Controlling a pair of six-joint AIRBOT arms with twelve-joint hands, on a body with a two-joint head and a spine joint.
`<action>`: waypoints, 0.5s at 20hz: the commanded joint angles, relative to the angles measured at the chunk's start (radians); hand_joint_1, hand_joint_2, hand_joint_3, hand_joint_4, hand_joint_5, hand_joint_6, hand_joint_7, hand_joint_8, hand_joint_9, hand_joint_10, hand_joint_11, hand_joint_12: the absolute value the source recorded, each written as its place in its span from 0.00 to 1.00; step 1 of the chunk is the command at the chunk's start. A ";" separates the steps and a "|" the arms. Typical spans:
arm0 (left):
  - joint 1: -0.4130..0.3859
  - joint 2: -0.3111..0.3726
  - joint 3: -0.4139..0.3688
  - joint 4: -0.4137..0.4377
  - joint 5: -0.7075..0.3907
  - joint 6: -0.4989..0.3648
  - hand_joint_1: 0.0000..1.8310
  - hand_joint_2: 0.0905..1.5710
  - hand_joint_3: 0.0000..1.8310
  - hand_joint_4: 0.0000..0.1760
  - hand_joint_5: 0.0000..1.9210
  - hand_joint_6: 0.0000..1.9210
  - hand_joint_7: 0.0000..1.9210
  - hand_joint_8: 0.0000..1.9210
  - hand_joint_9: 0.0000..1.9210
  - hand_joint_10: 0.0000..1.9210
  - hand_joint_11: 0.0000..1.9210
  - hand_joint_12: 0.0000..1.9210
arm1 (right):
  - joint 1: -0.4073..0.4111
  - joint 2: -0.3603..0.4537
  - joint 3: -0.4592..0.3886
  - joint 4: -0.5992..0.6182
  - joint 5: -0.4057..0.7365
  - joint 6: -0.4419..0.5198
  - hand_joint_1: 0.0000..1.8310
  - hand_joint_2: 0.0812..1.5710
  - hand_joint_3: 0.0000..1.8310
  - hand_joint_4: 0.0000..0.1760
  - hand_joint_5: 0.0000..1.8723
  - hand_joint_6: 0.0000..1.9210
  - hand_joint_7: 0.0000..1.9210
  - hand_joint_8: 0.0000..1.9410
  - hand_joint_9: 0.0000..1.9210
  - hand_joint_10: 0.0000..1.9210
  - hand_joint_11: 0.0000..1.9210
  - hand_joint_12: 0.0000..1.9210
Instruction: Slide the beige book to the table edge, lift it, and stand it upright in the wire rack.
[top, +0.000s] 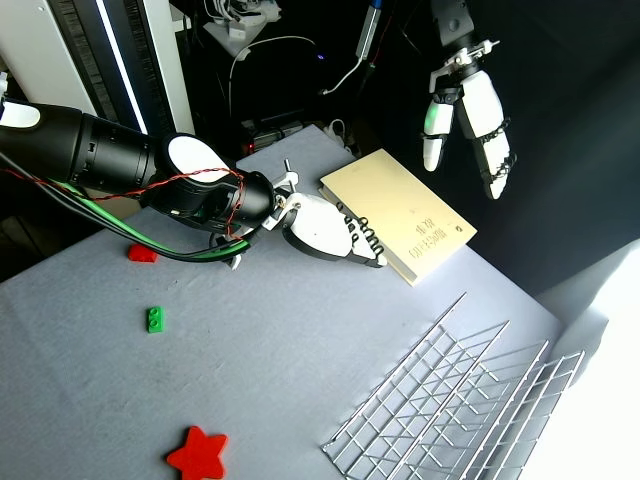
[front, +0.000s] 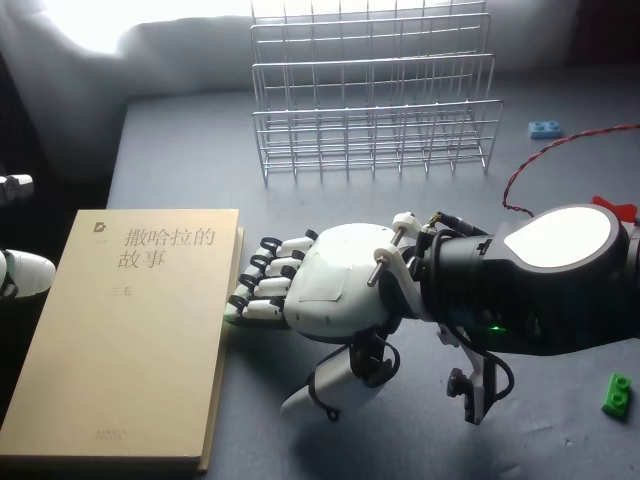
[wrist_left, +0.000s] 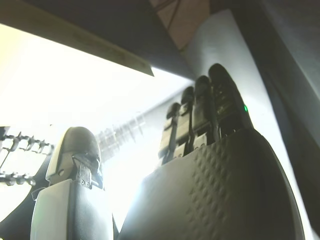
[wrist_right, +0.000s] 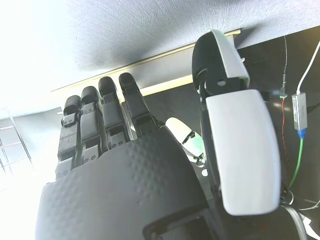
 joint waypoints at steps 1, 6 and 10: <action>-0.010 0.004 0.012 0.014 -0.083 -0.006 0.22 0.76 0.00 0.29 0.00 0.00 0.04 0.00 0.03 0.00 0.00 0.17 | 0.011 0.002 -0.006 0.002 0.015 0.006 0.02 0.73 0.00 0.00 0.00 0.00 0.01 0.00 0.01 0.00 0.00 0.00; -0.009 -0.001 0.018 0.014 -0.083 -0.016 0.22 0.76 0.00 0.29 0.00 0.00 0.03 0.00 0.02 0.00 0.00 0.14 | 0.011 0.002 -0.006 0.002 0.017 0.006 0.05 0.73 0.00 0.00 0.00 0.00 0.02 0.00 0.01 0.00 0.00 0.00; -0.007 -0.001 0.020 0.014 -0.083 -0.018 0.22 0.76 0.00 0.28 0.00 0.00 0.04 0.00 0.02 0.00 0.00 0.13 | 0.010 0.003 -0.011 0.002 0.021 0.006 0.03 0.73 0.00 0.00 0.01 0.00 0.02 0.00 0.02 0.00 0.00 0.00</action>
